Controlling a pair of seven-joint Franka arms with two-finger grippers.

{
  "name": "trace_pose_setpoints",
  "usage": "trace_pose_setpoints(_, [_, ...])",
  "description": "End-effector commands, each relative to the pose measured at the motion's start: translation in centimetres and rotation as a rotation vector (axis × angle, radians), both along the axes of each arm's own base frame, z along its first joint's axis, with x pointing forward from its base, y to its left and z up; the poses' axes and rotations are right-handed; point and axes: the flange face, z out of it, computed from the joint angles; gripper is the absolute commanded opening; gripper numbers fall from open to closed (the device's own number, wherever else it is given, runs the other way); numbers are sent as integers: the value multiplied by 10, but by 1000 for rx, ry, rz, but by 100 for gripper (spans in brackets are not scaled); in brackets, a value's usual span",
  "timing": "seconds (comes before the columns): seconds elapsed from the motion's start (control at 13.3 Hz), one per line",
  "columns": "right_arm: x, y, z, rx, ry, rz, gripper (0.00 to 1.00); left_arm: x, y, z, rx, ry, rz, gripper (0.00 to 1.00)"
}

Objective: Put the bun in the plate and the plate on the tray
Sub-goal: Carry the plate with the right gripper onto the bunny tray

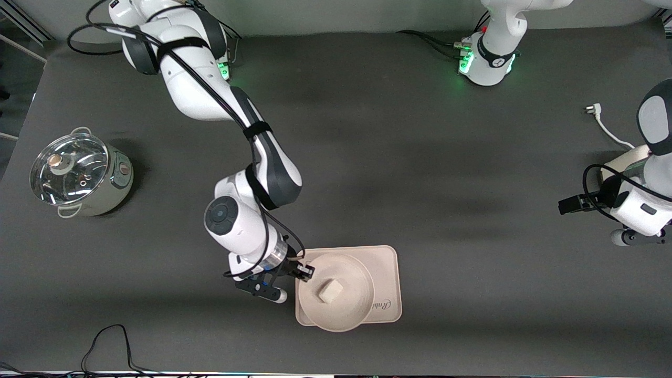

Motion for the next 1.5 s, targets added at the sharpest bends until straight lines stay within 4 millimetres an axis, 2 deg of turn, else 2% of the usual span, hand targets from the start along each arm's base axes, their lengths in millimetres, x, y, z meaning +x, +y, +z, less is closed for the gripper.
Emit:
trace_pose_setpoints(0.0, [0, 18, -15, 75, -30, -34, 0, -25, 1, 31, 1, -11, -12, 100])
trace_pose_setpoints(0.15, [-1, 20, -34, 76, -29, -37, 0, -62, 0, 49, -9, -16, -12, 100])
trace_pose_setpoints(0.3, [-3, 16, -59, 56, -20, -34, 0, -93, -2, 53, 0, -12, -13, 100])
trace_pose_setpoints(0.38, [-4, 13, -67, 44, -12, -29, 13, -103, 0, 52, 4, -4, -8, 100])
trace_pose_setpoints(0.45, [-2, 8, -67, 41, -14, -26, 78, -107, 3, 51, 3, 0, -4, 100])
trace_pose_setpoints(0.53, [-1, 7, -64, 42, -15, -26, 100, -107, 3, 52, 4, 0, -2, 100])
trace_pose_setpoints(0.6, [-1, 9, -54, 41, -13, -20, 100, -104, -1, 52, 5, -3, -14, 100])
trace_pose_setpoints(0.75, [-2, 4, -15, 11, 55, 12, 100, -102, 3, 51, 6, 0, -5, 100])
trace_pose_setpoints(0.9, [-6, -19, 40, -89, 151, 43, 100, -100, 1, 47, 7, 6, -10, 100])
trace_pose_setpoints(0.98, [-15, -26, 74, -134, 193, 55, 100, -98, 1, 46, 7, 6, -10, 100])
trace_pose_setpoints(1.13, [-29, -57, 119, -263, 271, 75, 100, -99, 1, 59, 6, 8, -18, 100])
trace_pose_setpoints(1.28, [-39, -109, 167, -298, 339, 64, 100, -101, -3, 67, 8, 20, -13, 100])
trace_pose_setpoints(1.43, [-53, -182, 226, -300, 362, 129, 100, -104, -5, 68, 8, 37, -14, 100])
